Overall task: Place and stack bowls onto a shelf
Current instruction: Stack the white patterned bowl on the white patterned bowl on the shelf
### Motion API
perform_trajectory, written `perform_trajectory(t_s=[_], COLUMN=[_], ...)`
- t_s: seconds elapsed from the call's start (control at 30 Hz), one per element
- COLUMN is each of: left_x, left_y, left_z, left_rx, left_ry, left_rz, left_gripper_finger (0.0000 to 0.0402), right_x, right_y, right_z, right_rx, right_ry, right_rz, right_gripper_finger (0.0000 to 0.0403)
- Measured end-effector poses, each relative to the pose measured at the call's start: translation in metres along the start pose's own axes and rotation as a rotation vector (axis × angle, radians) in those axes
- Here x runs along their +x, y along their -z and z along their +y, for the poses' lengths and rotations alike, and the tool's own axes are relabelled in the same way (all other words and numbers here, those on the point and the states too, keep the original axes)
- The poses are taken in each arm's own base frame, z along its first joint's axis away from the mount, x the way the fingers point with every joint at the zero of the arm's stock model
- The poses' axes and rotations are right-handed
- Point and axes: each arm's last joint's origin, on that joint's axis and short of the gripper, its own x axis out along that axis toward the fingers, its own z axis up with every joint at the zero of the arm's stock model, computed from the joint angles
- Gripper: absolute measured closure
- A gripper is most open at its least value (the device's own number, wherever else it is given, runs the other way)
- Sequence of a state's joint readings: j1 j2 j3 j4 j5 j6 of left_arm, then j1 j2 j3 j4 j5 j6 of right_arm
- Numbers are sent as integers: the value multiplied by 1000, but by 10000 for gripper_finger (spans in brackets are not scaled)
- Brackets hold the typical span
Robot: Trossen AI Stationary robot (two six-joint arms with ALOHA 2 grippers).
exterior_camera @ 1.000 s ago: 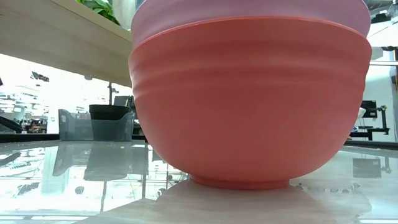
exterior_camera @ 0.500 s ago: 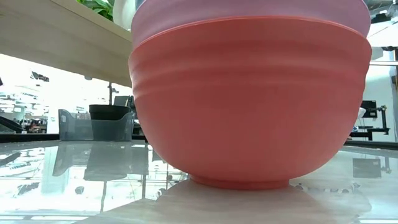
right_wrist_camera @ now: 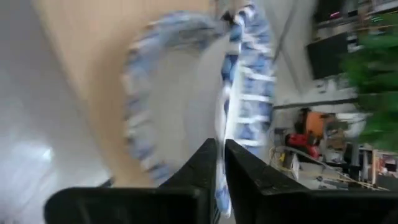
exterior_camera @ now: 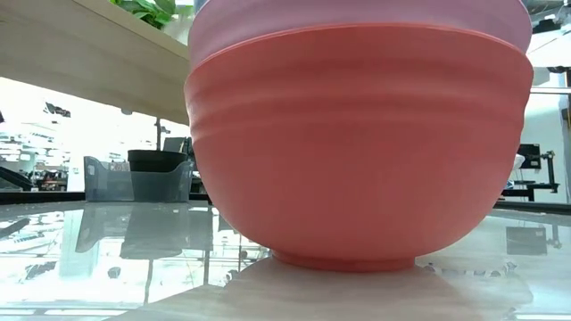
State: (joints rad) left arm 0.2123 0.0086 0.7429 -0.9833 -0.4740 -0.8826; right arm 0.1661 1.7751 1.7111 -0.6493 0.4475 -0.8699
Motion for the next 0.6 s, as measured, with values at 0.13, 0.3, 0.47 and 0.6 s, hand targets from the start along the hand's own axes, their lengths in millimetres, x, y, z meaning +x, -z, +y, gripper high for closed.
perform_trajectory(t_s=[0.13, 0.3, 0.47, 0.6], left_x=[0, 0, 0, 0], left_y=[0, 0, 0, 1], left_z=[0, 0, 0, -1], left_rx=[-4, -6, -22, -25], left_ry=[4, 6, 7, 25], left_rz=[4, 5, 6, 28], left_gripper_finger=[159, 159, 159, 159], right_x=[-2, -11, -46, -79], right_y=[-4, -4, 3, 23], right_z=[3, 4, -1, 5], right_rx=[3, 25, 236, 659], right_ry=[-5, -9, 12, -158], right_rz=[-5, -8, 19, 93], right_gripper_finger=[318, 285, 249, 230])
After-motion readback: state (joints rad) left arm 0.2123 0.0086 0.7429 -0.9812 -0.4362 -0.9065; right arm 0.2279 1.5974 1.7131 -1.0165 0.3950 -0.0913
